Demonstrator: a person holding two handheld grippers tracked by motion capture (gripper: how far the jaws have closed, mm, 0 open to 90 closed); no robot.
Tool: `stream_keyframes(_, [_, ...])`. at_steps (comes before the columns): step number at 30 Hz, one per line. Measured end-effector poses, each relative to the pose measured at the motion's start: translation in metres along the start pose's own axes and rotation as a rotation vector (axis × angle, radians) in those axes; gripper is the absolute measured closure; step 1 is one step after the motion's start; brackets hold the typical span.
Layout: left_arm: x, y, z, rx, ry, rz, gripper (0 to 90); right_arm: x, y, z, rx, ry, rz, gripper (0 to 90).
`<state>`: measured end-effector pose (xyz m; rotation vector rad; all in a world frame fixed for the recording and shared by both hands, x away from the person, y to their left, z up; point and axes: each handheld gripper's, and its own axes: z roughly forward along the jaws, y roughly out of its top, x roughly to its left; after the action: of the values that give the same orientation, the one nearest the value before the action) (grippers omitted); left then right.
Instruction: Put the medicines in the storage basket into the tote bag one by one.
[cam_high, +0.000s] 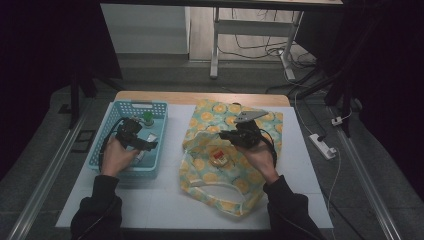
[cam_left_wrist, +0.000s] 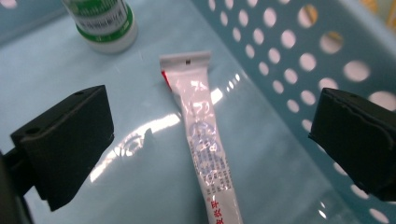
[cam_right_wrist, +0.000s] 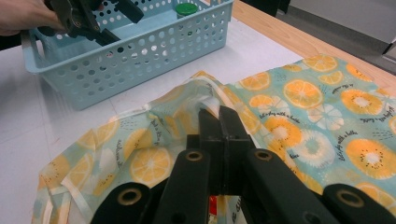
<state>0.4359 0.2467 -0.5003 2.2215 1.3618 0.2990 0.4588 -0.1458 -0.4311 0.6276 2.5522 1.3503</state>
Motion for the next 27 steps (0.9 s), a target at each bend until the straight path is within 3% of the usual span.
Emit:
stream_keyframes(6, [0.0, 0.0, 0.008, 0.084, 0.022, -0.004, 0.0, 0.0, 0.0, 0.0, 0.002, 0.0, 0.001, 90.0])
stream_keyframes(11, [-0.002, 0.001, 0.015, 0.152, 0.073, -0.015, 4.3, 0.0, -0.001, 0.0, 0.003, 0.0, 0.003, 90.0])
stream_keyframes(14, [-0.004, 0.001, 0.015, 0.166, 0.084, -0.007, 16.5, 0.0, -0.001, 0.0, 0.004, 0.001, 0.004, 90.0])
stream_keyframes(18, [-0.003, 0.001, 0.015, 0.173, 0.055, -0.017, 36.5, -0.001, -0.001, 0.0, 0.006, 0.0, 0.005, 90.0])
stream_keyframes(27, [-0.003, 0.001, 0.016, 0.193, 0.025, -0.035, 63.9, -0.001, -0.002, 0.001, 0.006, 0.001, 0.004, 90.0])
